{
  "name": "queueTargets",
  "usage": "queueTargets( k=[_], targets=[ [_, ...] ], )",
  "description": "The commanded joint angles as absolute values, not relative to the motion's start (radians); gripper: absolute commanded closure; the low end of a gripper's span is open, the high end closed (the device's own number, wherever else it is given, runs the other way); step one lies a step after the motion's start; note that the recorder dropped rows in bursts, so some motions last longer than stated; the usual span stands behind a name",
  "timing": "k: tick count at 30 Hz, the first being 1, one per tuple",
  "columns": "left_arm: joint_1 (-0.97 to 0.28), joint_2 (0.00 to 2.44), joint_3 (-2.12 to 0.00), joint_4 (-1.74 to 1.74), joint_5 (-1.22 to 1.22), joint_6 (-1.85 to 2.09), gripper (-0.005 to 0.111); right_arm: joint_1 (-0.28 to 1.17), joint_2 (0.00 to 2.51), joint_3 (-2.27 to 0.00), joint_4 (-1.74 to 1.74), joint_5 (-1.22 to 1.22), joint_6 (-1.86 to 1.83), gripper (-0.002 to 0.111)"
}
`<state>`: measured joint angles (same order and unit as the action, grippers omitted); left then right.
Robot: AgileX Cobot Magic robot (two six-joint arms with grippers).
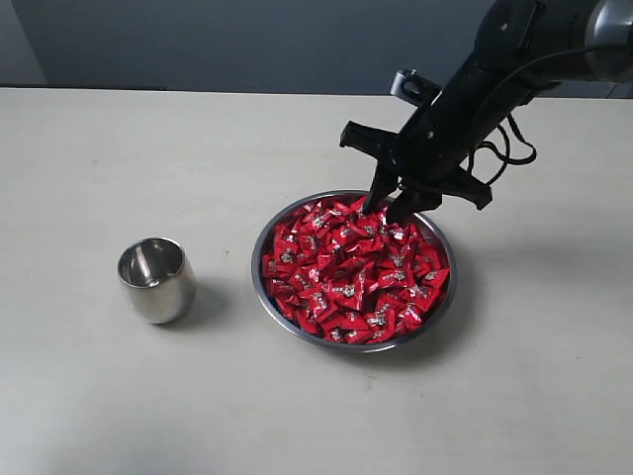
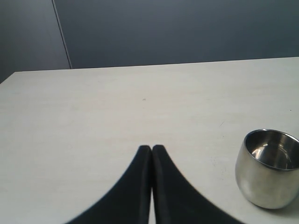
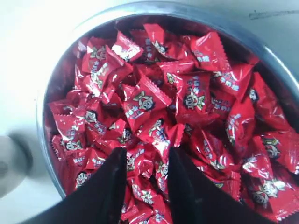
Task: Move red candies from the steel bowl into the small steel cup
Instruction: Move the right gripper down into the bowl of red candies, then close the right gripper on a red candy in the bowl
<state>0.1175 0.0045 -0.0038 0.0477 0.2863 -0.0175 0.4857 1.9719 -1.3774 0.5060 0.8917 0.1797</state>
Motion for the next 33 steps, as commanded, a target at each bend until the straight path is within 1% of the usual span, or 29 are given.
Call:
queueTargets(
  k=[1,4,9,18,33],
  targets=[
    [0.118,0.0,0.0,0.045,0.284,-0.019,0.106,0.478,1.962,-1.381,0.513,0.902,0.179,0.078],
    [0.118,0.0,0.0,0.045,0.284,-0.019,0.106,0.478,1.964,-1.374,0.5,0.911,0.179,0.078],
    [0.118,0.0,0.0,0.045,0.284,-0.019,0.106,0.478,1.964,-1.281,0.518,0.883,0.189,0.078],
    [0.118,0.0,0.0,0.045,0.284,-0.019,0.106,0.478,1.968,-1.28,0.602,0.819,0.165,0.078],
    [0.118,0.0,0.0,0.045,0.284,-0.019,0.106,0.478,2.004,-1.28,0.659,0.831,0.131,0.078]
  ],
)
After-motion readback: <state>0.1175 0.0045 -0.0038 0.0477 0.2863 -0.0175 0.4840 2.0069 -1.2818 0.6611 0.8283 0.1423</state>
